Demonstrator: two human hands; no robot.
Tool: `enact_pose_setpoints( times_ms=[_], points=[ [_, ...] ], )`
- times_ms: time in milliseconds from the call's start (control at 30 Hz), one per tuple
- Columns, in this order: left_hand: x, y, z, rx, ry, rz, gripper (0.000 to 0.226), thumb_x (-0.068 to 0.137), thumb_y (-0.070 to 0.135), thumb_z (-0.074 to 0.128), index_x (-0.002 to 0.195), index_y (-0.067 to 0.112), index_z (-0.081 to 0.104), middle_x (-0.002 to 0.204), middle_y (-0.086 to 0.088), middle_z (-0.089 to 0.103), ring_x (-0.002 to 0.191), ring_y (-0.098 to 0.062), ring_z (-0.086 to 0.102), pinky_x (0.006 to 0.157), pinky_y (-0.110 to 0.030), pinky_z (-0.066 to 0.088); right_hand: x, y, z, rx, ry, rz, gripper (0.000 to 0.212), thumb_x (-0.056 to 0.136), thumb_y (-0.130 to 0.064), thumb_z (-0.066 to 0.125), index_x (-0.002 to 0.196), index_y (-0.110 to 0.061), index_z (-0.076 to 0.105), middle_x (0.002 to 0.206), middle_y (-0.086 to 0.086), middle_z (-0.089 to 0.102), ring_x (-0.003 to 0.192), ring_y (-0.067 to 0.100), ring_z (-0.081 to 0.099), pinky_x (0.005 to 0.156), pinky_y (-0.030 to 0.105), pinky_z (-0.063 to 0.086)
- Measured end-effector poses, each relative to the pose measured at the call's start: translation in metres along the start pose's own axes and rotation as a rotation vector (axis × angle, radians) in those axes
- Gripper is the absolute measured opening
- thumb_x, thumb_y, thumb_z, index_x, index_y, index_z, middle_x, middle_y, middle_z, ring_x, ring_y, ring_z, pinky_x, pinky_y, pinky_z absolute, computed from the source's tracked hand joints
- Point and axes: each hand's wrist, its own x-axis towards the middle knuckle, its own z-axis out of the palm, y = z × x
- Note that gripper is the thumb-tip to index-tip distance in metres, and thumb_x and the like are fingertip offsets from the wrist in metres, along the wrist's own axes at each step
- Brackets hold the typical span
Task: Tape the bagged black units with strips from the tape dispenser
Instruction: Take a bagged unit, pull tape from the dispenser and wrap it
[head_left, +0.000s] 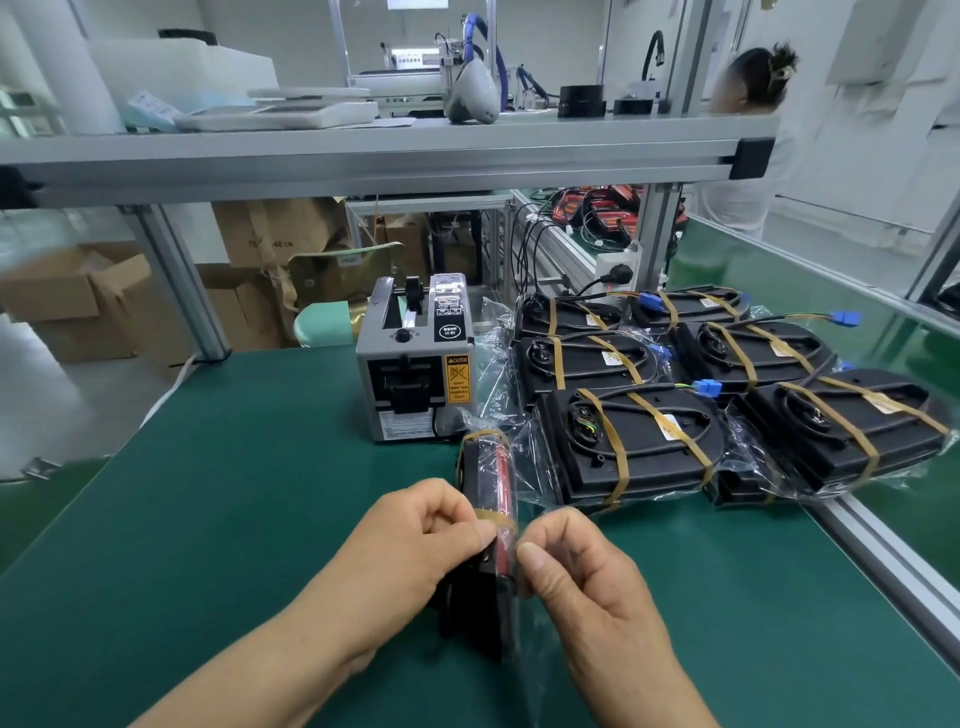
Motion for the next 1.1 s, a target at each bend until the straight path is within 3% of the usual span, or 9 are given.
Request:
enact_pose_setpoints(
  times_ms=[167, 433, 633, 700, 800, 900, 1000, 1033, 1100],
  points=[
    [-0.005, 0.001, -0.012, 0.036, -0.122, -0.017, 0.022, 0.065, 0.038, 0.079, 0.080, 0.029, 0.066, 0.066, 0.007, 0.054, 0.060, -0.008, 0.044, 0.060, -0.024, 0.039, -0.002, 0.001, 0.001, 0.008, 0.023, 0.011, 0.011, 0.085, -0.027, 0.060, 0.079, -0.018, 0.062, 0.070, 0.000, 0.059, 0.070, 0.014, 0.053, 0.073, 0.031, 0.046],
    [-0.005, -0.001, -0.017, -0.038, -0.173, -0.042, 0.038, 0.066, 0.005, 0.086, 0.097, 0.012, 0.065, 0.069, 0.008, 0.054, 0.064, -0.006, 0.049, 0.065, -0.020, 0.047, -0.003, 0.000, 0.001, 0.040, 0.030, 0.032, 0.013, 0.085, -0.028, 0.062, 0.077, -0.017, 0.060, 0.069, 0.003, 0.055, 0.070, 0.017, 0.049, 0.074, 0.038, 0.042],
    [-0.010, -0.009, -0.009, 0.051, -0.111, 0.055, 0.035, 0.057, 0.023, 0.081, 0.086, 0.033, 0.065, 0.068, 0.014, 0.053, 0.064, -0.006, 0.049, 0.064, -0.020, 0.047, -0.004, -0.002, -0.003, 0.095, 0.040, 0.062, 0.015, 0.085, -0.028, 0.060, 0.076, -0.017, 0.060, 0.068, 0.002, 0.052, 0.069, 0.019, 0.046, 0.073, 0.037, 0.039],
    [-0.010, -0.012, -0.006, 0.075, -0.086, 0.087, 0.035, 0.057, 0.027, 0.080, 0.085, 0.038, 0.063, 0.067, 0.015, 0.052, 0.063, -0.007, 0.049, 0.062, -0.021, 0.047, -0.005, -0.004, -0.005, 0.045, 0.037, 0.007, 0.016, 0.084, -0.029, 0.063, 0.074, -0.018, 0.059, 0.070, 0.000, 0.051, 0.069, 0.017, 0.045, 0.072, 0.033, 0.038],
    [-0.008, -0.015, -0.002, 0.085, -0.040, 0.118, 0.037, 0.055, 0.031, 0.081, 0.085, 0.041, 0.061, 0.066, 0.016, 0.053, 0.060, -0.007, 0.047, 0.061, -0.024, 0.044, -0.010, -0.009, -0.001, -0.299, 0.049, -0.266, 0.011, 0.081, -0.035, 0.067, 0.075, -0.027, 0.063, 0.074, -0.009, 0.052, 0.065, 0.008, 0.051, 0.065, 0.019, 0.042],
    [-0.007, -0.018, -0.001, 0.101, -0.019, 0.135, 0.042, 0.049, 0.042, 0.082, 0.085, 0.042, 0.061, 0.066, 0.015, 0.054, 0.059, -0.007, 0.045, 0.062, -0.027, 0.041, -0.016, -0.013, 0.000, -0.589, -0.049, -0.386, 0.015, 0.084, -0.047, 0.068, 0.085, -0.032, 0.068, 0.083, -0.017, 0.055, 0.072, 0.000, 0.056, 0.066, 0.013, 0.046],
    [-0.006, -0.021, -0.002, 0.133, 0.008, 0.144, 0.044, 0.045, 0.047, 0.076, 0.086, 0.044, 0.061, 0.065, 0.016, 0.055, 0.057, -0.006, 0.044, 0.063, -0.029, 0.041, -0.007, -0.027, 0.001, -0.507, -0.421, -0.154, 0.006, 0.088, -0.045, 0.065, 0.083, -0.048, 0.067, 0.076, -0.035, 0.061, 0.074, -0.014, 0.059, 0.073, 0.004, 0.046],
    [-0.006, -0.022, -0.002, 0.133, 0.016, 0.148, 0.044, 0.044, 0.047, 0.075, 0.086, 0.044, 0.061, 0.064, 0.016, 0.054, 0.056, -0.006, 0.043, 0.062, -0.029, 0.040, -0.003, -0.031, 0.000, -0.415, -0.378, -0.116, 0.013, 0.086, -0.037, 0.067, 0.076, -0.046, 0.068, 0.070, -0.033, 0.062, 0.068, -0.015, 0.059, 0.070, 0.004, 0.046],
    [-0.006, -0.022, 0.000, 0.149, 0.018, 0.141, 0.045, 0.042, 0.049, 0.075, 0.085, 0.044, 0.061, 0.064, 0.016, 0.055, 0.057, -0.006, 0.044, 0.062, -0.029, 0.041, 0.011, -0.035, -0.002, -0.363, 0.036, -0.185, 0.001, 0.076, -0.041, 0.069, 0.077, -0.040, 0.068, 0.070, -0.024, 0.063, 0.063, -0.010, 0.060, 0.064, 0.004, 0.045]
  ],
)
